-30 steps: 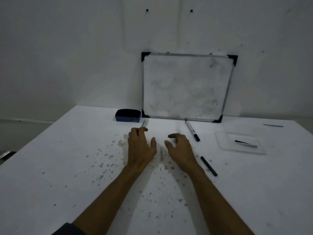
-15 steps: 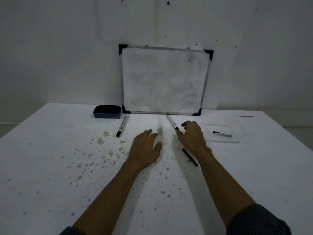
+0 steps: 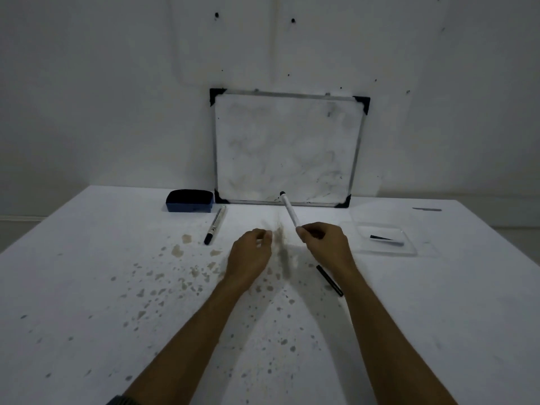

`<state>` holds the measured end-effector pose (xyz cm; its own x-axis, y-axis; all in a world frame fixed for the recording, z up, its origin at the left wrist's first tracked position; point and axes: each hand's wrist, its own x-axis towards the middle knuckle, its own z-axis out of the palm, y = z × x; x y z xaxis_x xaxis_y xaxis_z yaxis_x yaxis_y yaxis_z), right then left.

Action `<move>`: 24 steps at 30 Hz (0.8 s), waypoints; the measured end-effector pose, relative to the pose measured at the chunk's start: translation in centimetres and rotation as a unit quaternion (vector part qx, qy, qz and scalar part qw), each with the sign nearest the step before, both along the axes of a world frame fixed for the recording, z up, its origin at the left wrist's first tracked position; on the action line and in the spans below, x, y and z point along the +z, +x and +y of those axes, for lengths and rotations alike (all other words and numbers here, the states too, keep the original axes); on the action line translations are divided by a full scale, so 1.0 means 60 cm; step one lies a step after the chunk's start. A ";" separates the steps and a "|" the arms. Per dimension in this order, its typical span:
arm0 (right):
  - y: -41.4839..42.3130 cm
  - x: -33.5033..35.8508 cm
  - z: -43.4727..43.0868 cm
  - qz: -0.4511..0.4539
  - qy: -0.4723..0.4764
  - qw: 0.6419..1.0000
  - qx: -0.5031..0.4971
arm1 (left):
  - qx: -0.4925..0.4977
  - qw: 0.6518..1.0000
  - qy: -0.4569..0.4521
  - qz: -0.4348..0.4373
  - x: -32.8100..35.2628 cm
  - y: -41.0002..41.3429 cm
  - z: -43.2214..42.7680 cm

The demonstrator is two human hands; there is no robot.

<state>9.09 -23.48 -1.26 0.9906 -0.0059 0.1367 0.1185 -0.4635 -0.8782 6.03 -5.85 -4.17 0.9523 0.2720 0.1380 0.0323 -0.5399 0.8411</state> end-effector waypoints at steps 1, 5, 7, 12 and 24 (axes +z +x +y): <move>-0.020 0.003 0.001 0.000 0.035 0.999 0.018 | 0.008 0.999 -0.038 0.004 0.017 0.002 -0.003; -0.093 0.004 0.008 0.032 0.085 0.992 0.089 | -0.039 0.953 -0.299 -0.014 0.075 0.000 -0.007; -0.117 -0.002 0.011 0.041 0.056 0.991 0.115 | -0.070 0.940 -0.332 -0.045 0.083 -0.011 -0.001; -0.121 0.010 0.014 0.016 0.014 0.994 0.109 | -0.158 0.963 -0.215 -0.045 0.078 -0.033 0.043; -0.090 -0.048 0.079 -0.030 0.026 0.997 0.069 | -0.137 0.940 0.257 -0.176 -0.030 -0.064 0.089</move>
